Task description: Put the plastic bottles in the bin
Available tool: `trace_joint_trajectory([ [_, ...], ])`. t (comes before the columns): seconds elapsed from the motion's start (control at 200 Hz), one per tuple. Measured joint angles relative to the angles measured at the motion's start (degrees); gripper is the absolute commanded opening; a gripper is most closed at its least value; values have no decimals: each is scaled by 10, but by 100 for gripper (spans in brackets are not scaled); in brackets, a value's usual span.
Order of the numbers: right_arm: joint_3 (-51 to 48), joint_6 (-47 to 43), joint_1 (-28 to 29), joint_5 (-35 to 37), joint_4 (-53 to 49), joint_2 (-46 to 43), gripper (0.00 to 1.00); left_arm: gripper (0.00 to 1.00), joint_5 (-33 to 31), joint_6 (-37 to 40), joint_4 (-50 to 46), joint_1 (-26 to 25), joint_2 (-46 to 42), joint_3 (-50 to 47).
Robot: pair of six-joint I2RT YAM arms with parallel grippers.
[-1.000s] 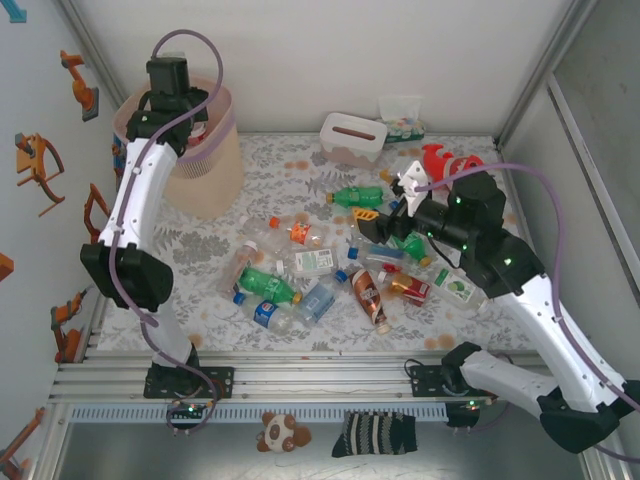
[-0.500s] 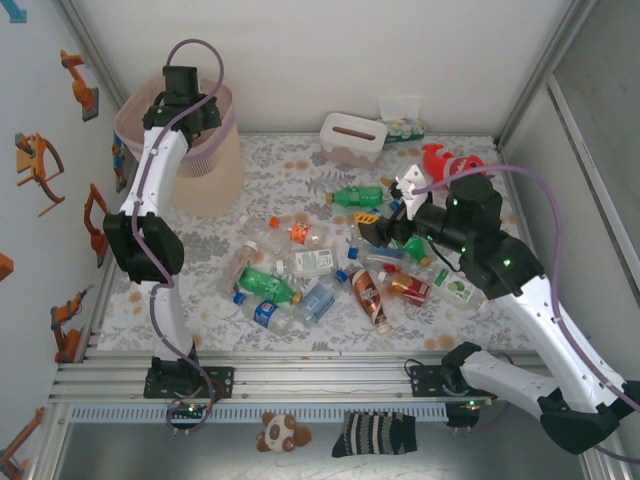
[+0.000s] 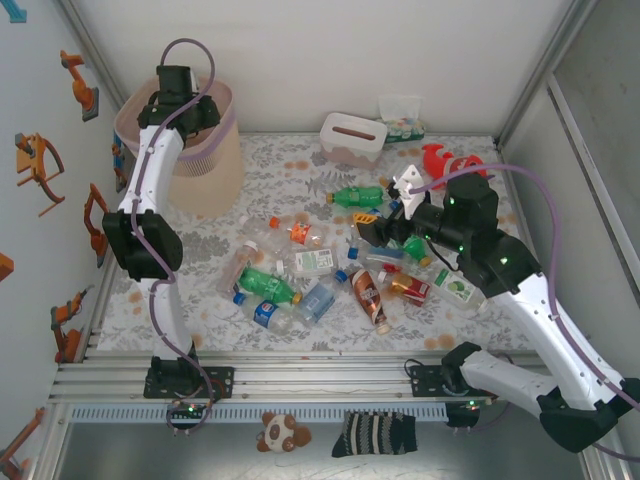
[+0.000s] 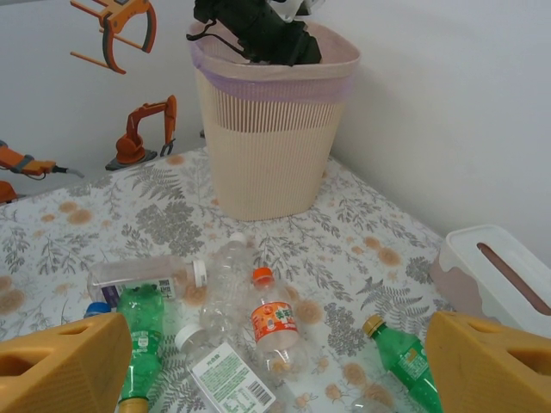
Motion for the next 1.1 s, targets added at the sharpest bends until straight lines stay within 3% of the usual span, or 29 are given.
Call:
trace_joint_trajectory([
  [0.656, 0, 0, 0, 0, 1, 16, 87, 23, -29, -24, 29, 15, -6, -19],
  [1.102, 0, 0, 0, 0, 1, 16, 87, 24, 0, -36, 36, 24, 72, 36],
])
